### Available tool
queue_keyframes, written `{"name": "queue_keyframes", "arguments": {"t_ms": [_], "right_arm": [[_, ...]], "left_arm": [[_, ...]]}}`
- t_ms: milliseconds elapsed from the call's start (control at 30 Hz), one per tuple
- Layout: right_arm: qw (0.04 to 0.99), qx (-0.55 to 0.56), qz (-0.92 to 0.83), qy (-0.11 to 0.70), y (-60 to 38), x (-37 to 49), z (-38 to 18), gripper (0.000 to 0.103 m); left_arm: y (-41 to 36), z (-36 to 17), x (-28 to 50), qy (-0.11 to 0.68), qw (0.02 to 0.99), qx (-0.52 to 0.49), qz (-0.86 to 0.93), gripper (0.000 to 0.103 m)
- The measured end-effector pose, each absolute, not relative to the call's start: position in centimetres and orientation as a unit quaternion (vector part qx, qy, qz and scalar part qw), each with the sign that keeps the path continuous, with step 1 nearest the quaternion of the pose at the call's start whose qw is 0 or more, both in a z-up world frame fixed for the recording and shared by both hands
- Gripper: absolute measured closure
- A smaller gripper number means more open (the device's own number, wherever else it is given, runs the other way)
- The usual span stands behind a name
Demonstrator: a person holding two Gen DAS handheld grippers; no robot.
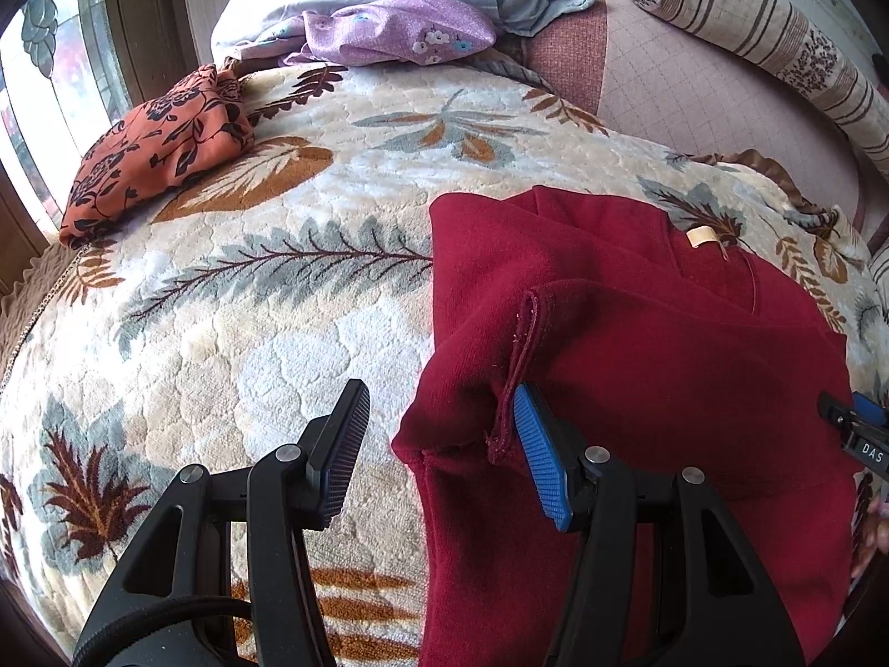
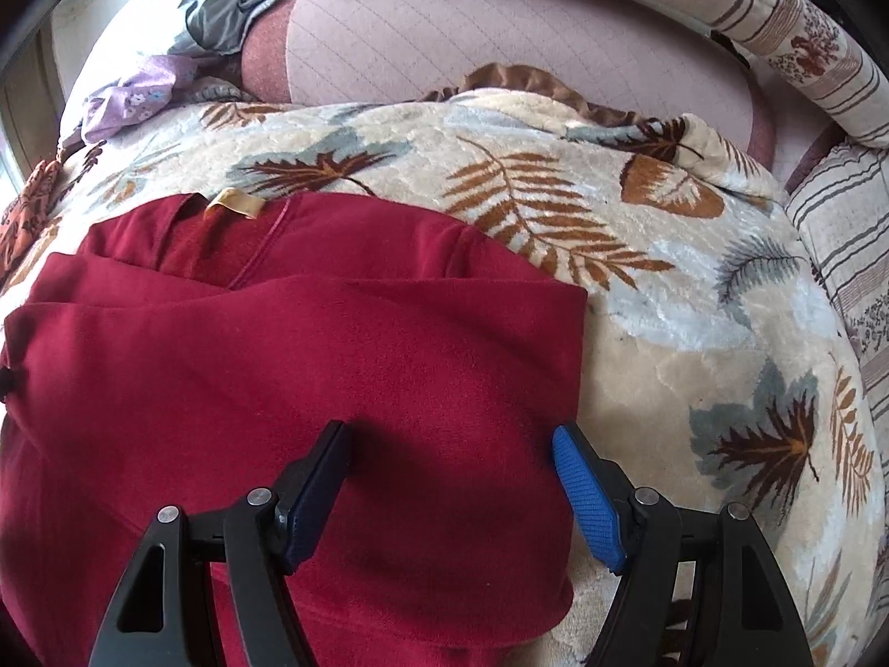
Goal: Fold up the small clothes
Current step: 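Move both open grippers to the hem of the red shirt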
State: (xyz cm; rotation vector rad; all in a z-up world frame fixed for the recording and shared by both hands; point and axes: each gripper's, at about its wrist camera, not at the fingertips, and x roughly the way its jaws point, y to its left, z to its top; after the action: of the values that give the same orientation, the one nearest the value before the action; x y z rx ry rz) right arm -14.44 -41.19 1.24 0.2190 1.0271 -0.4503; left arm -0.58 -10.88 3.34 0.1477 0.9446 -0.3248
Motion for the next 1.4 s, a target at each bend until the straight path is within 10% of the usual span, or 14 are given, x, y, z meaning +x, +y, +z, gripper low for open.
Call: {"name": "queue_keyframes", "arguments": {"t_ms": [1400], "right_arm": [[0.873, 0.158, -0.131, 0.443, -37.0, -32.6, 8.7, 0.021]], "left_arm": [[-4.4, 6.2, -13.6, 0.451, 0.873, 0.088, -0.165, 0.049]]}}
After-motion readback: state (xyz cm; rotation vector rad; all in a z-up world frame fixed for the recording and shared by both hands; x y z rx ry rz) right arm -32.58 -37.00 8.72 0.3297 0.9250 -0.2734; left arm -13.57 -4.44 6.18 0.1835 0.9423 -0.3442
